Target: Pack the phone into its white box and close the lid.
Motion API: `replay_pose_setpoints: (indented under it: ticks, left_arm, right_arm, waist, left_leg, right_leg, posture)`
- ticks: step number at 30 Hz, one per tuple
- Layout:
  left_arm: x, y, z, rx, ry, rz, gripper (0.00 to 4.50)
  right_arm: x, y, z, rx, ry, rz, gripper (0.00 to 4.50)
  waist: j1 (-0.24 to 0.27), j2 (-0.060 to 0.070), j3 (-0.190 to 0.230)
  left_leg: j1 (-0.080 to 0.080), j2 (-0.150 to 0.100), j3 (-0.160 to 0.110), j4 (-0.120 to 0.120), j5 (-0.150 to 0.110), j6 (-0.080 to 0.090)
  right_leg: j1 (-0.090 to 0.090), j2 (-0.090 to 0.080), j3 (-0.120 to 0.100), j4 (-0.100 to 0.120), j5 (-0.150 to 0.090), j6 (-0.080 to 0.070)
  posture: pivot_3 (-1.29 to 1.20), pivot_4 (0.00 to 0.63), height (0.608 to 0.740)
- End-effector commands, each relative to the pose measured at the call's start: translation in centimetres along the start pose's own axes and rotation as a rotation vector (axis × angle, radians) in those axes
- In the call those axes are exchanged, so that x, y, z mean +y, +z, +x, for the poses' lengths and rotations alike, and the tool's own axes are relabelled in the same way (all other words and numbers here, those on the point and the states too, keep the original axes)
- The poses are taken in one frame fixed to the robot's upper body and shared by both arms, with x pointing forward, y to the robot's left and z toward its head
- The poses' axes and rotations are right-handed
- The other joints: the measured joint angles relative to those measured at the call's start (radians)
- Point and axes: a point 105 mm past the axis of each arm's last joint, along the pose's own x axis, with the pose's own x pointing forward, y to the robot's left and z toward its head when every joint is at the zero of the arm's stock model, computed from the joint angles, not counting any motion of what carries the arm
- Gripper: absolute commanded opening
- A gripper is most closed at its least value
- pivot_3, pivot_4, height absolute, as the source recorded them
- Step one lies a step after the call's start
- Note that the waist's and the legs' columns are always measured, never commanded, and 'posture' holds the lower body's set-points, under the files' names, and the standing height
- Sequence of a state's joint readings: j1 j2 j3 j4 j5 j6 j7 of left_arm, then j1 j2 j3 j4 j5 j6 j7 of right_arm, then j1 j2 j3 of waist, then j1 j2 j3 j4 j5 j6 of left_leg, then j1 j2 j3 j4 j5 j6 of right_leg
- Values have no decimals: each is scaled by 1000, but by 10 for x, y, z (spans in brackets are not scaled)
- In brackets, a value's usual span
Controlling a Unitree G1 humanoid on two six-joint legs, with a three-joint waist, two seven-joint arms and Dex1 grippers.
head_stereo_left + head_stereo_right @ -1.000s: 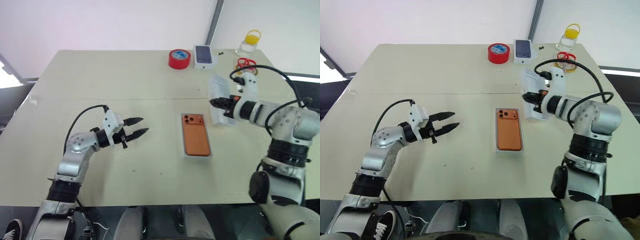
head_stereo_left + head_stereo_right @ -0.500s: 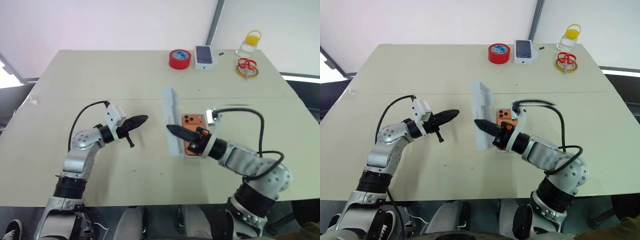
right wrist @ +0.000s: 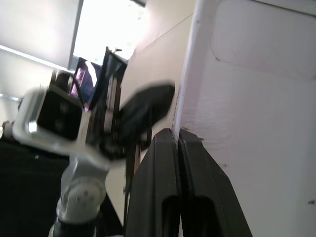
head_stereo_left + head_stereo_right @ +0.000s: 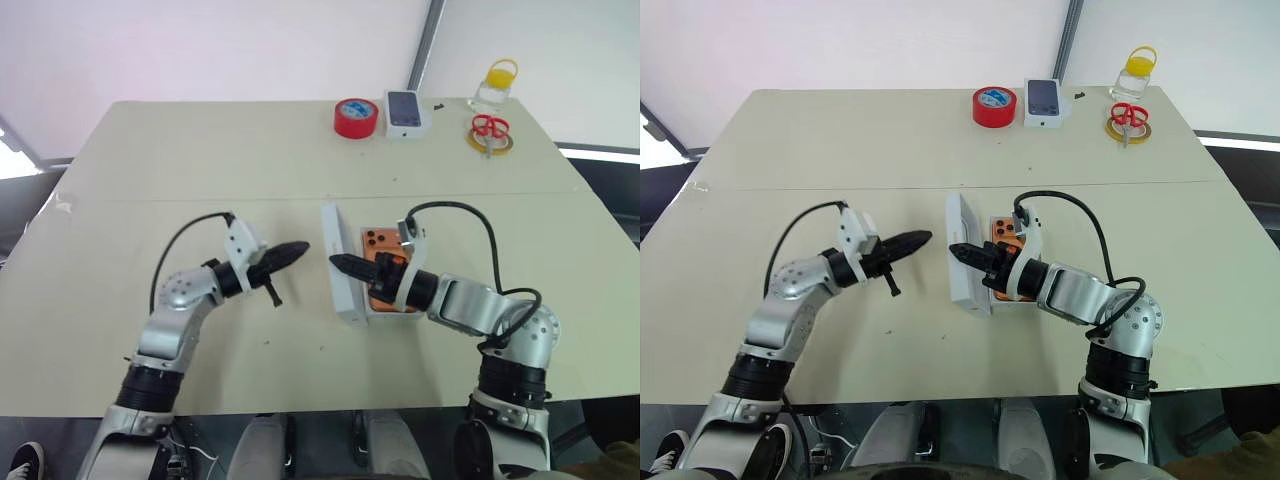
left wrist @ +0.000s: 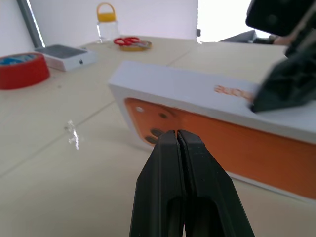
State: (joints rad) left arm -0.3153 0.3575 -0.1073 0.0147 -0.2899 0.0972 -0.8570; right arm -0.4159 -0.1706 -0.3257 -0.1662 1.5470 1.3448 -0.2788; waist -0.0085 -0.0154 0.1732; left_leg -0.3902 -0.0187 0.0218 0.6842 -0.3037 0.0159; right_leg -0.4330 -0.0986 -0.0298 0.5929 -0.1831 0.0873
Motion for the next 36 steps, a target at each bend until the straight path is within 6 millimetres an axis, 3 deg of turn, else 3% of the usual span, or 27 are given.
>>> replay_pose_setpoints:
  ticks: [1,5,8,12,16,20,22,25,29,33,36]
  left_arm:
    - [-2,0,10,-8,0,17,78]
    - [-7,-3,36,-26,-11,1,78]
    - [-10,2,49,-53,-19,-4,0]
    - [-16,1,59,-56,-50,-4,0]
    - [-23,0,73,-63,-76,-14,0]
    - [-35,-2,89,-74,-110,-24,0]
    - [-36,-3,93,-73,-110,-23,0]
    - [-31,-4,91,-59,-98,-18,0]
    - [-21,-3,79,-52,-80,8,0]
    - [-14,-1,62,-32,-67,35,0]
    - [-8,-15,50,27,-40,75,0]
  right_arm:
    - [-21,1,-5,-13,-92,29,0]
    - [-27,12,-11,-62,-112,31,0]
    - [-33,21,-19,-113,-116,52,948]
    - [-44,35,-40,-134,-202,-66,2869]
    - [-65,58,-75,-164,-362,-281,2869]
    - [-68,87,-100,-249,-408,-382,2869]
    - [-67,92,-103,-245,-434,-486,2869]
    - [-63,92,-99,-236,-443,-614,1991]
    - [-63,90,-91,-177,-509,-946,30]
    - [-70,73,-84,-108,-488,-1085,30]
    - [-76,66,-83,-78,-484,-1111,30]
  waist:
    - [-1,-2,-1]
    - [5,-2,-2]
    - [6,-2,-2]
    - [2,-2,-2]
    - [17,-1,-2]
    - [20,-1,-1]
    - [21,0,-1]
    - [18,0,-1]
    - [21,0,-1]
    - [22,0,-1]
    - [22,0,-1]
  left_leg:
    - [0,0,0,0,0,0]
    - [1,0,-1,0,0,0]
    - [1,0,-1,1,0,0]
    - [1,1,0,0,0,0]
    - [1,1,0,1,0,1]
    - [0,2,1,0,-1,1]
    - [-1,2,1,0,-1,1]
    - [-1,2,1,0,-1,2]
    - [-1,5,1,0,-1,2]
    - [-1,4,1,0,-1,2]
    - [-1,4,1,0,-1,2]
  right_leg:
    - [1,0,0,-1,0,0]
    - [2,0,0,-2,-1,1]
    - [3,0,0,-3,-1,1]
    - [3,0,0,-4,-1,2]
    - [3,0,-1,-6,-2,2]
    - [3,1,-1,-8,-3,0]
    - [2,1,-1,-8,-1,2]
    - [2,1,-1,-9,-1,2]
    - [2,4,-1,-9,-1,2]
    - [2,4,-1,-9,-1,2]
    - [2,3,-1,-10,-1,2]
  posture:
    - [0,150,740]
    - [0,150,740]
    - [0,150,740]
    - [0,150,740]
    - [0,150,740]
    - [0,150,740]
    - [0,150,740]
    - [0,150,740]
    - [0,150,740]
    - [0,150,740]
    - [0,150,740]
